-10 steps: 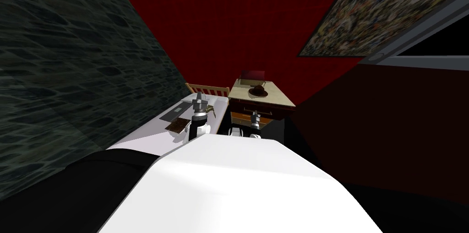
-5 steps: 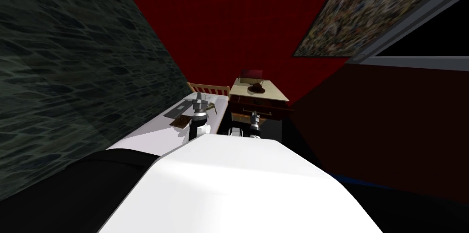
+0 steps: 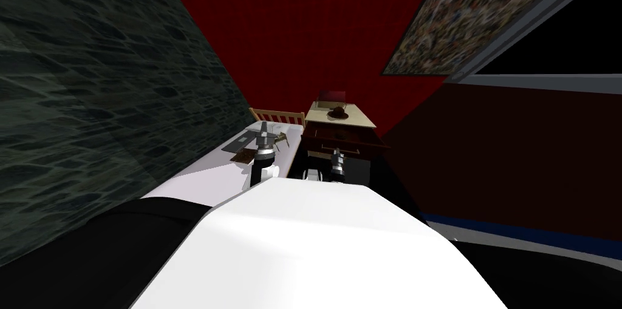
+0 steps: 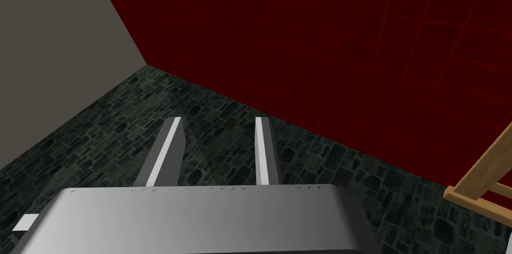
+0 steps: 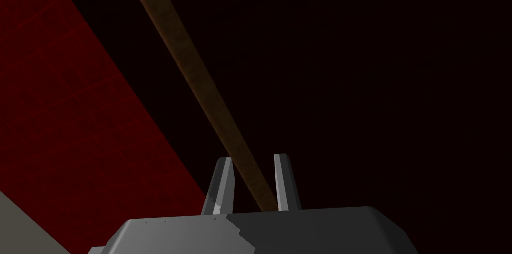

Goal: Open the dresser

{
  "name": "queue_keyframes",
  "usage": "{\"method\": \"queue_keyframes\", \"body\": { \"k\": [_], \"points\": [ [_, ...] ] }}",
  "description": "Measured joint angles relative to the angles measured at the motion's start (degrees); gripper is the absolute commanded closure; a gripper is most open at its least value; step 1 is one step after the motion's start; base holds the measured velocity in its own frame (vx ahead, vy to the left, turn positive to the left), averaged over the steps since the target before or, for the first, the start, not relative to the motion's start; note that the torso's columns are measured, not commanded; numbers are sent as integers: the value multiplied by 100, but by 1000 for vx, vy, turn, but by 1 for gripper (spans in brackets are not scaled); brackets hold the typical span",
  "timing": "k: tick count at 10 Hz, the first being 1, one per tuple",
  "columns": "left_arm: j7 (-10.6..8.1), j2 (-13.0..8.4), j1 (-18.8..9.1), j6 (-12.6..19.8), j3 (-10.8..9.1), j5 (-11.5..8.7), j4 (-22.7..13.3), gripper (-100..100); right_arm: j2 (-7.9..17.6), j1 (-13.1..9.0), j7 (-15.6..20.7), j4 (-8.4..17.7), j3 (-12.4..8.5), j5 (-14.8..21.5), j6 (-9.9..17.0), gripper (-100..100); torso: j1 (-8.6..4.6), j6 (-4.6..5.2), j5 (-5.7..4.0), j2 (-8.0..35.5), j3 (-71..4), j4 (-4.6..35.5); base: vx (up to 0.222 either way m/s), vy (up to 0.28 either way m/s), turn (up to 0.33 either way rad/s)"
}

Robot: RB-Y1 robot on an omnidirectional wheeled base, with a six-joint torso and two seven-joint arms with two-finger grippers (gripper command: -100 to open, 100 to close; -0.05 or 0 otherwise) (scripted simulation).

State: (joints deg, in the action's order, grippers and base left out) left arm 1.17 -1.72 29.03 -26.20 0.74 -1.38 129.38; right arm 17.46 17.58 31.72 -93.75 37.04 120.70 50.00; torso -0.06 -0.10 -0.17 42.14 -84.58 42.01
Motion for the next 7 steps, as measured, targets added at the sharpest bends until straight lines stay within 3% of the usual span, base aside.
{"method": "queue_keyframes", "body": {
  "k": [2, 7],
  "points": [
    [0, 0, 3, -1, -1, 0, 0, 0, -25, 81, 266, -361, -64, -134, -280, -100, 0, 5, 14, -63, -43, 7, 18, -1, -90],
    [0, 0, 3, -1, -1, 0, 0, 0, -161, 161, 860, -969, -171, -375, -879, -100, 7, 6, 20, 30, 11, 42, 12, -4, -67]
  ]
}}
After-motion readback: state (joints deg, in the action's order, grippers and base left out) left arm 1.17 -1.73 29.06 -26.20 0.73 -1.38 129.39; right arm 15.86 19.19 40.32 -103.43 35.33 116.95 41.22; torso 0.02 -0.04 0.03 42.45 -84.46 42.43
